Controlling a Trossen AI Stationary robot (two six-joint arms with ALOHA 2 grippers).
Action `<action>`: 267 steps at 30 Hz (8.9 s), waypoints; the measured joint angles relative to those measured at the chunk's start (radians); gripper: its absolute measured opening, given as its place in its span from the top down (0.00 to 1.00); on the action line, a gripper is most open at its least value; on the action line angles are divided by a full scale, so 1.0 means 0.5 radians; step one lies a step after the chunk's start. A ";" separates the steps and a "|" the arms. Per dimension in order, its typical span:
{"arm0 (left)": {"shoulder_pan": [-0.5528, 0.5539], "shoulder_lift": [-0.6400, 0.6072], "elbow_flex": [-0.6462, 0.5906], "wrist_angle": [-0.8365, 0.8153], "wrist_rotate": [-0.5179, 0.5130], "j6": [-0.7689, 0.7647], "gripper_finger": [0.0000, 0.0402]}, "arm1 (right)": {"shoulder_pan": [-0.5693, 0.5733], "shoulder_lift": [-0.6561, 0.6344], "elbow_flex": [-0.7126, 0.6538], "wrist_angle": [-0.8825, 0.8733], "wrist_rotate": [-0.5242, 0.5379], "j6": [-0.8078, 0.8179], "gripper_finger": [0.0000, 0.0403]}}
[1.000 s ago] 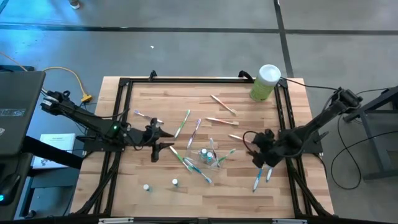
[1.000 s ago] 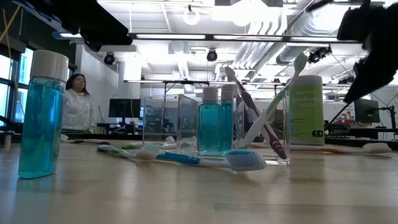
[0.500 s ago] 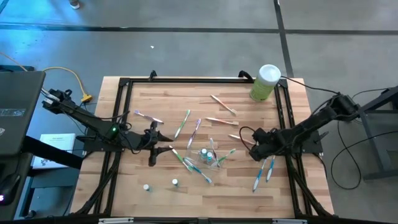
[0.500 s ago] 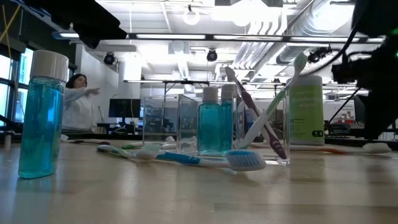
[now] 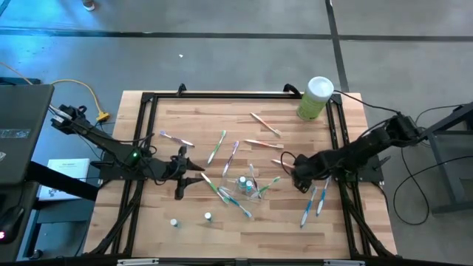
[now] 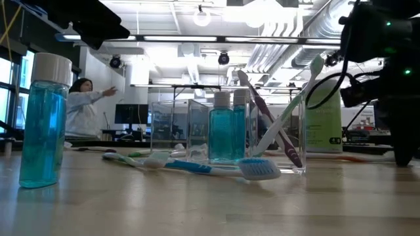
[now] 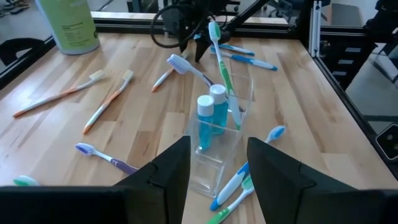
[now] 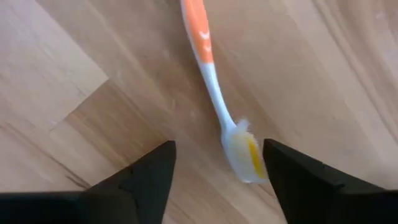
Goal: Pick & Place toothbrushing station
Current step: Put the orange toothbrush into the transparent organizer
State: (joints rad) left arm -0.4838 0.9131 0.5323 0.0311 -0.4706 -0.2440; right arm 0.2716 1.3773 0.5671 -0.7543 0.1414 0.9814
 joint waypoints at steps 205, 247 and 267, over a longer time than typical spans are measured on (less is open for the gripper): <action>0.738 1.550 -0.225 3.068 1.048 0.013 0.96 | 1.024 -0.693 0.038 1.142 2.111 -0.849 0.53; 0.490 1.923 -0.221 3.023 0.554 0.541 0.65 | 1.023 -0.645 0.041 1.152 1.909 -0.851 0.53; 0.379 1.385 -0.222 2.463 0.354 0.277 0.53 | 0.629 -0.644 0.042 1.148 1.601 -0.871 0.53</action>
State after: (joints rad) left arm -0.2944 1.6057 0.4213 1.2628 -0.2933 -0.1055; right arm 0.5859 1.0554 0.5880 -0.1803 0.9417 0.5457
